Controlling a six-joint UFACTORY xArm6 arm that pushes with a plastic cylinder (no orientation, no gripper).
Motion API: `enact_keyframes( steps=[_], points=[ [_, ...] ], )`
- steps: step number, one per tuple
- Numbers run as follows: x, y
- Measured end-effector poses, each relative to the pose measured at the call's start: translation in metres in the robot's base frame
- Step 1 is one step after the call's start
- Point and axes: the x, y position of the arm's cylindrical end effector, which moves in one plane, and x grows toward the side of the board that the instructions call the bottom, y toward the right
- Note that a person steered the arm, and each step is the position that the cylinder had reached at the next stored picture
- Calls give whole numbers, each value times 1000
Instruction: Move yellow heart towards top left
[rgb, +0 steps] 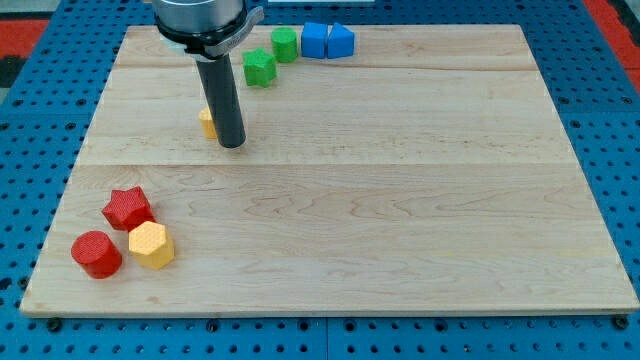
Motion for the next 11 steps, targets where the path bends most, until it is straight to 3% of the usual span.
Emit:
enact_keyframes(
  steps=[3, 5, 6, 7, 9, 10, 11],
  points=[
    [-52, -33],
    [-48, -72],
    [-13, -94],
    [-50, -118],
    [-82, -61],
    [-64, -31],
    [-85, 51]
  ],
)
